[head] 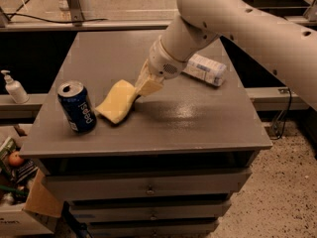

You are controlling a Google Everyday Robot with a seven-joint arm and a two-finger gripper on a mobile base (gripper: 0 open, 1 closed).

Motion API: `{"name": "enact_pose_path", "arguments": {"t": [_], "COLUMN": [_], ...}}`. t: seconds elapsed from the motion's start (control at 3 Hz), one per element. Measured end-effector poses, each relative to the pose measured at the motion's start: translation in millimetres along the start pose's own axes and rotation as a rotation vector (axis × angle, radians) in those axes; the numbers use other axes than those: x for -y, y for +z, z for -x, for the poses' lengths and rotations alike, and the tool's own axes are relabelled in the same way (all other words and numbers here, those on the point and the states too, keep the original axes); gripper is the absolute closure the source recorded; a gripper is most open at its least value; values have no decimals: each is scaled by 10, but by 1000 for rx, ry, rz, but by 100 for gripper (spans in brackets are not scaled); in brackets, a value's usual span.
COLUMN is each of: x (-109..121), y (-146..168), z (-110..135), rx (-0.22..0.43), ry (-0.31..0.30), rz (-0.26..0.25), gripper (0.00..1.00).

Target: Move sponge near pepsi can

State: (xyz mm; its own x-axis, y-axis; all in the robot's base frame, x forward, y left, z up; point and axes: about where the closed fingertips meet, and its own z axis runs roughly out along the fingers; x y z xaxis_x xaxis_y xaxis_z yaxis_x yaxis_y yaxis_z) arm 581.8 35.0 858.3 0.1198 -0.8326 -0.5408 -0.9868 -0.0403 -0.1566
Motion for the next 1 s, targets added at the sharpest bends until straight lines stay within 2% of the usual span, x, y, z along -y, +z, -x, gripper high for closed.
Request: {"name": "enact_pose_path", "arguments": {"t": [0.33,0.67,1.0], "x": [-61,-86,-84], "y": [109,182,208], "z": [70,110,124], "rx": [1,-6,-12], "ry": [-7,-5,-3], "rz": [19,26,24], "gripper": [100,82,59]}}
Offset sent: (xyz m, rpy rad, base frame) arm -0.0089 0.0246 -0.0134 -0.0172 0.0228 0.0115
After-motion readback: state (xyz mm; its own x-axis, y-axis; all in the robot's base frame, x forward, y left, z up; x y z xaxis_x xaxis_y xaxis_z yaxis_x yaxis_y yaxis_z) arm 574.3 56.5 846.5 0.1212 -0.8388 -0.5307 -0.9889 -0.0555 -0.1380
